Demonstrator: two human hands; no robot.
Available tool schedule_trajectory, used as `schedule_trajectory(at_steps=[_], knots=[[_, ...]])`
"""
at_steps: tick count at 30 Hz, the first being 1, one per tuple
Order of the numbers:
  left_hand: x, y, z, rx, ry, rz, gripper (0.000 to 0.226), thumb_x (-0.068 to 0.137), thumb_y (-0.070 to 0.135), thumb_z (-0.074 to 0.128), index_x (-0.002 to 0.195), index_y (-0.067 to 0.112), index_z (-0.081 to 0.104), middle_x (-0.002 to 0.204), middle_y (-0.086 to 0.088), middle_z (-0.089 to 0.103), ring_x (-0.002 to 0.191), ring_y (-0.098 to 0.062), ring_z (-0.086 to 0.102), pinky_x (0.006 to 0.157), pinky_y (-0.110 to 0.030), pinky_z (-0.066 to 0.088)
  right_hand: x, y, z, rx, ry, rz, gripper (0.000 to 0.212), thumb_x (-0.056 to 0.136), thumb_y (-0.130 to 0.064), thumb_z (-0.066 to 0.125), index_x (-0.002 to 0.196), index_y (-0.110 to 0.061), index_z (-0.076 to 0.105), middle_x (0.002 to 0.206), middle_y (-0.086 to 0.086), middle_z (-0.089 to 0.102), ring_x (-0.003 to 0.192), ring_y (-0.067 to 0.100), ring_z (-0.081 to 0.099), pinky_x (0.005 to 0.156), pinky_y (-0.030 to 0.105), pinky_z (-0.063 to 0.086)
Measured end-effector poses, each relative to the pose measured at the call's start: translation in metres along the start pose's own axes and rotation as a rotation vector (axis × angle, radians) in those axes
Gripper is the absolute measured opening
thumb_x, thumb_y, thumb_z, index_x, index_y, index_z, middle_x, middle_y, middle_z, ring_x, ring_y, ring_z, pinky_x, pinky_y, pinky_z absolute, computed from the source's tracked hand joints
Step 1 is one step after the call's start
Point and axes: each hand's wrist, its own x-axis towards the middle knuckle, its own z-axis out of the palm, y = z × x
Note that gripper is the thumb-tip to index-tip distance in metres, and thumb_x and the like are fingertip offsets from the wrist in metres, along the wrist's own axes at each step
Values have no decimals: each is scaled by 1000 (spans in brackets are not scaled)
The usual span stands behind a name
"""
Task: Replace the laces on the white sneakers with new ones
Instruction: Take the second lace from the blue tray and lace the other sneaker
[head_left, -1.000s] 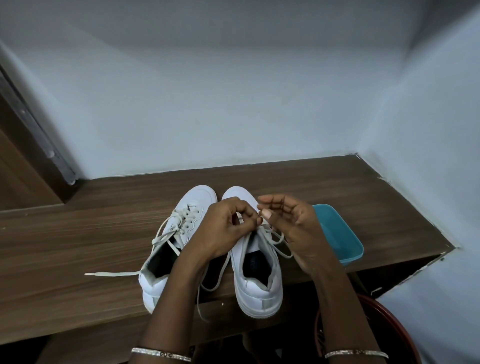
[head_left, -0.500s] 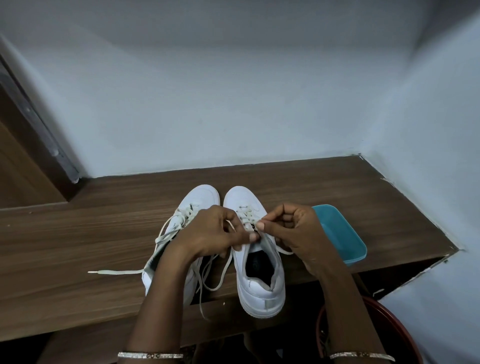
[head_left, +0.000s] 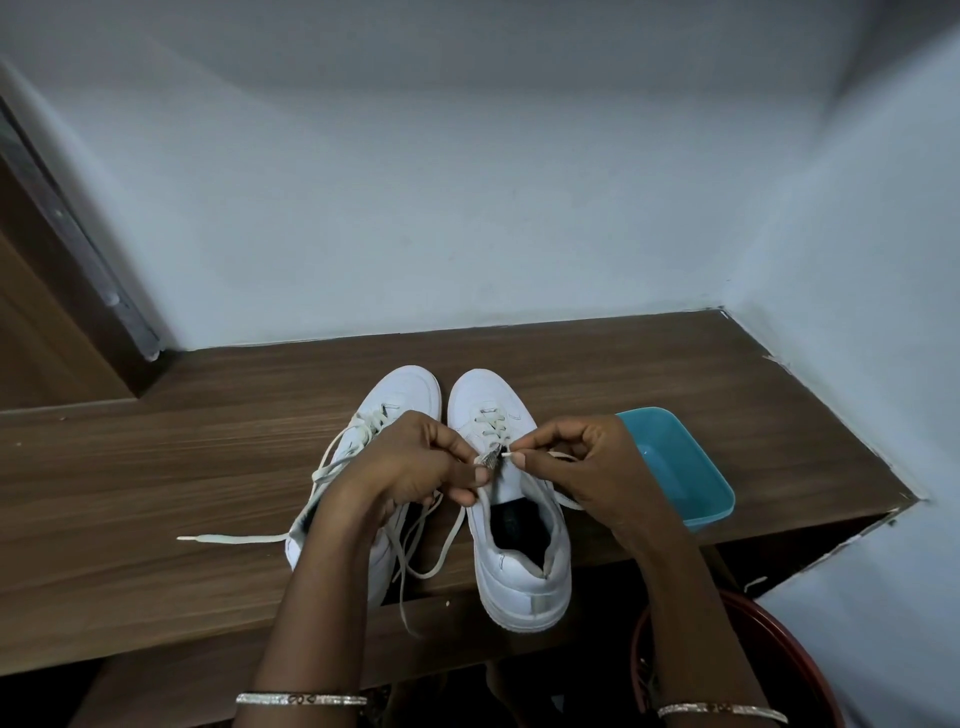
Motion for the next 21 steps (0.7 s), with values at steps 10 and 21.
schedule_trajectory(at_steps=[10, 21], knots=[[1, -1, -2, -11, -11, -19, 17, 81, 4, 77, 97, -2, 72, 74, -11, 75, 63, -10, 72, 43, -15, 35, 1, -5, 15, -236, 1, -77, 9, 75, -14, 82, 80, -21, 80, 75, -11, 75, 71, 6, 70, 69, 24, 58], [-1, -2, -7, -73, -77, 25, 11, 94, 2, 62, 100, -1, 71, 86, -15, 76, 66, -11, 73, 42, -13, 40, 3, -7, 16, -233, -9, -117, 11, 73, -16, 87, 82, -19, 82, 77, -11, 76, 75, 2, 70, 71, 17, 54]])
